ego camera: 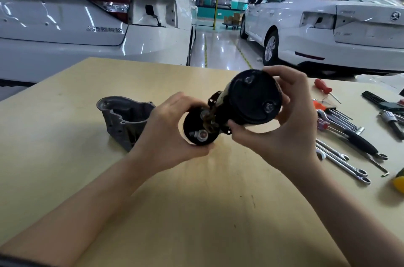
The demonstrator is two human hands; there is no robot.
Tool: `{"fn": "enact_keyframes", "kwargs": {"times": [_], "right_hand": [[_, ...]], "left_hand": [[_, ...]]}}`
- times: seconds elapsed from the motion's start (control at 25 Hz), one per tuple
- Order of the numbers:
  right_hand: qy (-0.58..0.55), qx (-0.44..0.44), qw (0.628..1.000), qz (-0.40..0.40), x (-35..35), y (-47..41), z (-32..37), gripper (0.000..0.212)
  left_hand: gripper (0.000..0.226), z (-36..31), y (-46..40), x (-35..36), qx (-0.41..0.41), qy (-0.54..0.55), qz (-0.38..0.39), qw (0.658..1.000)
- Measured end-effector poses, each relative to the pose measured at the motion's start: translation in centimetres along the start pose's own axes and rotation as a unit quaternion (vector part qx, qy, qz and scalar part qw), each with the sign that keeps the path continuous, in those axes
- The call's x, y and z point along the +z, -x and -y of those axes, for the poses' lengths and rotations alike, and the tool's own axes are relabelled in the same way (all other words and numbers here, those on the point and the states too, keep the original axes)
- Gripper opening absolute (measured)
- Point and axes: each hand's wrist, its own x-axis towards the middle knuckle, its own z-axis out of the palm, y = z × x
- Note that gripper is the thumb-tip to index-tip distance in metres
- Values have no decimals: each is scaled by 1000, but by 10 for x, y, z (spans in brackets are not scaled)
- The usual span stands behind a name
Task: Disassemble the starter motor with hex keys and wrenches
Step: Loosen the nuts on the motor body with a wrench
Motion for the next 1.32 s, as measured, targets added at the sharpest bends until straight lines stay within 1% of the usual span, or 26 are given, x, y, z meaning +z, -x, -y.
{"fn": "enact_keyframes", "kwargs": {"times": [0.16, 0.28, 0.36, 0.44, 0.52, 0.56, 0.6, 0.64, 0.68, 0.72, 0.76, 0.8, 0.84, 0.88, 1.2, 1.32], "right_hand": [[68, -57, 992, 95, -2, 2, -11, 77], [99, -69, 986, 117, -3, 0, -13, 74], [110, -63, 983, 135, -3, -3, -13, 77], [98, -20, 976, 192, -8, -8, -15, 88], [63, 72, 960, 265, -21, -15, -24, 96], [63, 122, 950, 280, -29, -18, -33, 93], [93, 168, 944, 268, -38, -20, -45, 85], [157, 210, 937, 229, -47, -21, -59, 73], [243, 245, 921, 182, -55, -20, -73, 57], [330, 276, 890, 152, -63, -19, -85, 41], [397, 306, 852, 149, -69, -17, -96, 26], [437, 331, 820, 162, -73, -13, -103, 18], [455, 349, 800, 175, -75, -11, -110, 18], [459, 362, 791, 178, -76, -9, -114, 17], [439, 389, 803, 107, -80, -8, -120, 12], [421, 404, 807, 92, -81, -10, -123, 15]], "left_hand": [[50, 4, 11, 17, -29, -28, 16, 999], [48, 10, 15, 22, -36, -44, 11, 998], [48, 10, 14, 22, -46, -45, 4, 998], [46, 9, 13, 22, -57, -39, 0, 998], [44, 7, 12, 22, -58, -40, -2, 998], [43, 7, 12, 21, -56, -41, -3, 998], [43, 8, 12, 22, -55, -41, -5, 998], [43, 9, 12, 22, -56, -41, -5, 998], [44, 10, 12, 22, -56, -41, -6, 998], [46, 10, 12, 23, -56, -41, -8, 998], [48, 11, 13, 23, -55, -41, -10, 998], [49, 11, 13, 23, -55, -42, -12, 998], [50, 11, 13, 23, -55, -43, -13, 997], [50, 11, 13, 23, -54, -43, -12, 998], [48, 7, 13, 22, -47, -48, 14, 998], [48, 7, 13, 21, -44, -47, 26, 998]]}}
